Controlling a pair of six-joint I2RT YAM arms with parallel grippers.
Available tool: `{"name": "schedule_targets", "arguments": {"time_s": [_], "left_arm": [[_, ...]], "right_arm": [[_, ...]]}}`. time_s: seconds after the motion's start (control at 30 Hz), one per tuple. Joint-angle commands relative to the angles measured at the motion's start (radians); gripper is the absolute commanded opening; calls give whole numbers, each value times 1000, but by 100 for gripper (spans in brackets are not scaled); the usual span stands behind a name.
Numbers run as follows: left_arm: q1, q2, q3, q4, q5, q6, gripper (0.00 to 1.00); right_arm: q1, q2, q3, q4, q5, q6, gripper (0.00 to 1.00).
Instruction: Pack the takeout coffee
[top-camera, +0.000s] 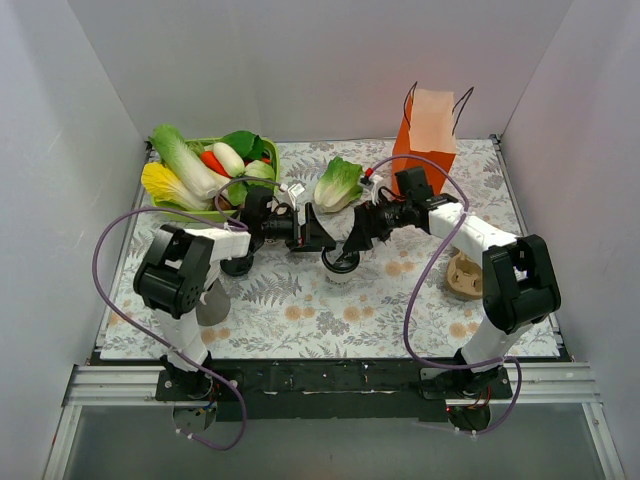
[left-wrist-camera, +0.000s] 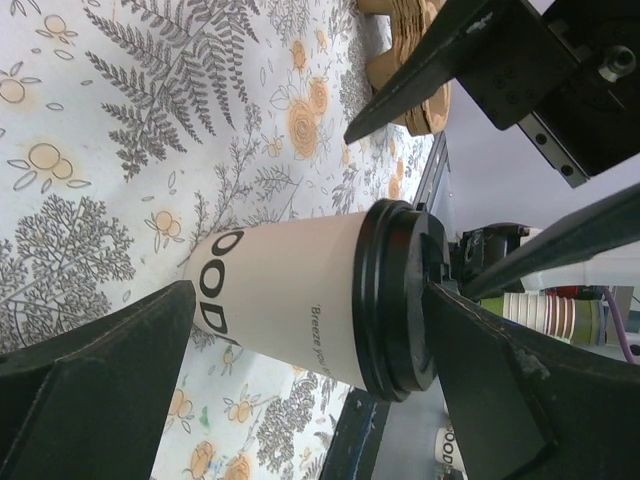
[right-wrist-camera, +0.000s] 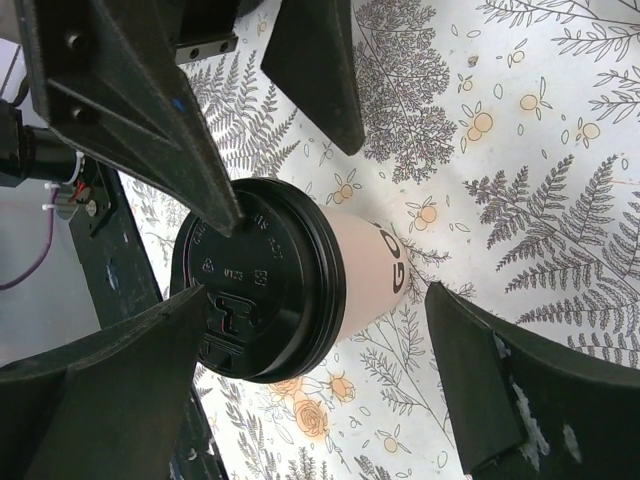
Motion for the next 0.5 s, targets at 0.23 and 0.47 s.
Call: {"name": "schedule_targets", "arguments": {"time_s": [0.23, 0.47], "left_arm": [[1, -152, -41, -163, 85, 74, 98], [-1, -110, -44, -161, 122, 64, 98]], "right_arm": [[-62, -15, -55, 122, -162, 140, 97], [-88, 27, -140, 280, -291, 323, 96]]}}
